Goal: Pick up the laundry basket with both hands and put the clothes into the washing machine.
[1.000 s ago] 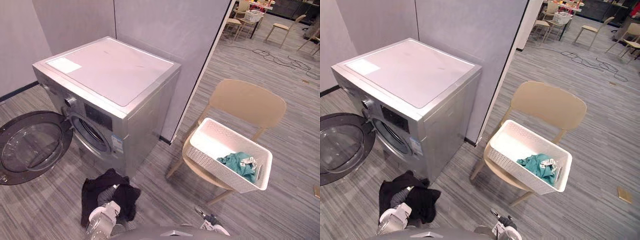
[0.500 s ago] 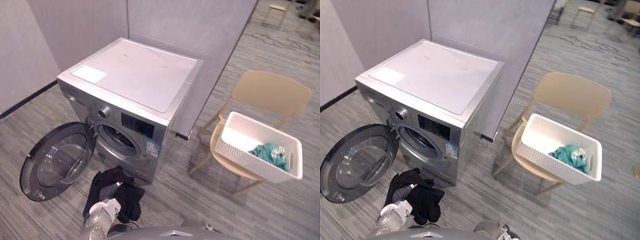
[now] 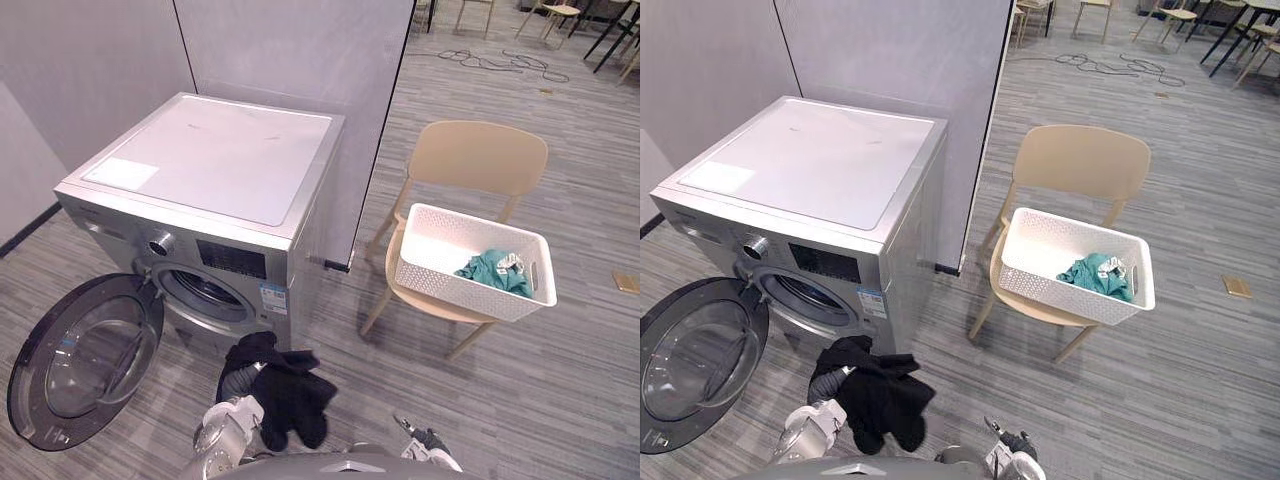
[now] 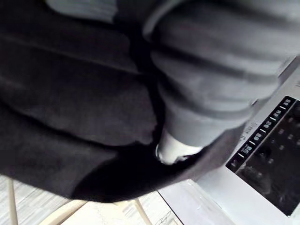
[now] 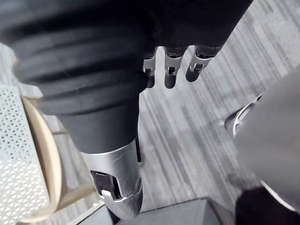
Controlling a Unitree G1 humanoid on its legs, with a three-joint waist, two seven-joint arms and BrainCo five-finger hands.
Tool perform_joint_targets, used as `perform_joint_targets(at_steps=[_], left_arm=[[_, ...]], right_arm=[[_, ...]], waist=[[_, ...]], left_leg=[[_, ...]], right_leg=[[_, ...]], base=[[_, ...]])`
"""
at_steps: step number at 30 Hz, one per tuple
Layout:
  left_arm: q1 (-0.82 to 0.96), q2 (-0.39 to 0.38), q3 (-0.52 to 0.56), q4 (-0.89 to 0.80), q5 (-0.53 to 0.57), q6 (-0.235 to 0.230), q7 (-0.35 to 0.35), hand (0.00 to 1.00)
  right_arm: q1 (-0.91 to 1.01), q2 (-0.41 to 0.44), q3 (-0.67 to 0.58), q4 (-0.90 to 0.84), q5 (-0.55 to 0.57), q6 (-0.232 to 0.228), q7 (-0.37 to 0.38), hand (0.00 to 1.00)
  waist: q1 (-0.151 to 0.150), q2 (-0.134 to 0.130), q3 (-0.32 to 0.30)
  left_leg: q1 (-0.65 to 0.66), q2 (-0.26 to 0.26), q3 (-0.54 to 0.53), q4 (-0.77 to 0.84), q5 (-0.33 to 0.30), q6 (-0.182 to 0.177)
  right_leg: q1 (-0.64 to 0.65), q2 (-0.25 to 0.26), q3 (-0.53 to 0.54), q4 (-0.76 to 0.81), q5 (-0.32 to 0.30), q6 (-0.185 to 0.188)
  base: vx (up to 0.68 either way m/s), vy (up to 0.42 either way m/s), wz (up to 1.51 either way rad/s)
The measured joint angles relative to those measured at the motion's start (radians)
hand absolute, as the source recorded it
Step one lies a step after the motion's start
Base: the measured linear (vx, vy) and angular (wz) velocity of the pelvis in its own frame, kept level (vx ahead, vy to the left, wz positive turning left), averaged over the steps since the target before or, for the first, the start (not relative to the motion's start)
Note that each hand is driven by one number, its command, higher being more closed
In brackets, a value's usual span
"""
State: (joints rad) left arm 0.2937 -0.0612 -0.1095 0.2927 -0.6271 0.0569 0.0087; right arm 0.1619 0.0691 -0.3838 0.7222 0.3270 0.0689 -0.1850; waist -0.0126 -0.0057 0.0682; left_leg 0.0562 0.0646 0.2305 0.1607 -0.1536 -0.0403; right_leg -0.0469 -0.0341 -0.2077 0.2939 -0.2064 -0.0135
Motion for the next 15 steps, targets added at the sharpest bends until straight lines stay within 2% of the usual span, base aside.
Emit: perform_joint_targets(at_steps=[1,3,4,6,7,9,10,11,12,14,15], left_arm=[[0.000,-0.003,0.002,-0.002,0.000,0.000,0.000,1.00],[0.002,-0.006,0.020,-0.008,0.000,0.000,0.000,1.00],[0.006,-0.007,0.024,-0.009,0.000,0.000,0.000,1.00],[0.022,-0.007,0.030,-0.009,0.000,0.000,0.004,1.00],[0.032,-0.007,0.031,-0.014,0.000,0.000,0.005,1.00],[0.037,-0.007,0.031,-0.027,0.000,0.000,0.005,1.00],[0.038,-0.007,0.031,-0.048,0.000,0.001,0.008,1.00],[0.035,-0.008,0.031,-0.049,0.000,0.001,0.010,1.00],[0.032,-0.010,0.045,-0.052,0.000,0.000,0.013,1.00],[0.019,-0.010,0.048,-0.051,0.000,0.000,0.021,1.00],[0.010,-0.010,0.045,-0.050,0.000,0.000,0.025,1.00]], right_arm=[[0.004,-0.001,0.009,-0.002,0.000,-0.002,0.000,0.00],[0.004,-0.001,0.046,-0.002,-0.001,-0.001,0.002,0.00],[0.004,-0.002,0.054,-0.003,-0.003,0.000,0.002,0.00],[0.004,-0.005,0.067,-0.004,-0.014,0.000,0.002,0.00],[-0.007,-0.007,0.070,-0.004,-0.020,0.001,0.002,0.00],[-0.007,-0.009,0.072,-0.003,-0.020,0.002,0.002,0.00],[-0.006,-0.012,0.072,-0.003,-0.021,0.004,0.002,0.00],[-0.007,-0.014,0.072,-0.001,-0.021,0.005,0.002,0.00],[-0.005,-0.004,0.072,0.003,-0.021,0.008,0.003,0.00],[-0.003,-0.003,0.076,0.022,-0.021,0.026,0.007,0.00],[-0.002,-0.003,0.070,0.040,-0.021,0.026,0.007,0.00]], waist=[[0.001,0.003,0.000],[0.009,-0.011,0.018],[0.015,-0.012,0.020],[0.021,-0.021,0.025],[0.026,-0.016,0.022],[0.027,-0.015,0.022],[0.027,-0.011,0.019],[0.028,-0.009,0.017],[0.023,-0.020,0.001],[0.012,-0.037,-0.004],[0.009,-0.046,-0.006]], left_leg=[[-0.006,0.007,0.002,0.034,-0.006,-0.002],[-0.082,0.033,0.014,0.254,-0.010,-0.001],[-0.102,0.042,0.013,0.311,-0.009,0.001],[-0.151,0.063,0.008,0.444,0.002,0.016],[-0.167,0.077,-0.012,0.495,-0.025,0.044],[-0.166,0.099,-0.024,0.474,-0.035,0.046],[-0.146,0.126,-0.044,0.381,0.026,0.052],[-0.133,0.122,-0.059,0.357,0.023,0.029],[-0.104,0.100,-0.037,0.304,0.019,0.028],[-0.072,0.071,-0.024,0.222,0.020,0.027],[-0.032,0.057,-0.004,0.149,0.025,0.010]], right_leg=[[0.007,0.003,0.000,-0.008,0.000,0.000],[0.049,0.004,0.010,-0.041,0.008,0.000],[0.057,0.005,0.017,-0.045,0.011,-0.003],[0.078,0.011,0.055,-0.058,0.015,-0.017],[0.085,0.012,0.102,-0.064,0.017,-0.019],[0.082,0.013,0.132,-0.064,0.020,-0.011],[0.073,0.017,0.163,-0.062,0.021,0.003],[0.069,0.017,0.177,-0.059,0.021,0.011],[0.060,-0.001,0.200,-0.072,0.039,0.039],[0.058,-0.021,0.202,-0.086,0.060,0.060],[0.063,-0.031,0.201,-0.094,0.068,0.069]], base=[[0.00,-0.051,0.09],[0.00,-0.045,-0.05],[0.00,-0.017,-0.32],[0.05,0.080,-0.62],[0.06,0.103,-0.69],[0.05,0.115,-0.74],[0.07,0.189,-0.71],[0.12,0.317,-0.73],[0.09,0.243,-0.40],[0.10,0.223,-0.14],[0.08,0.168,0.00]])
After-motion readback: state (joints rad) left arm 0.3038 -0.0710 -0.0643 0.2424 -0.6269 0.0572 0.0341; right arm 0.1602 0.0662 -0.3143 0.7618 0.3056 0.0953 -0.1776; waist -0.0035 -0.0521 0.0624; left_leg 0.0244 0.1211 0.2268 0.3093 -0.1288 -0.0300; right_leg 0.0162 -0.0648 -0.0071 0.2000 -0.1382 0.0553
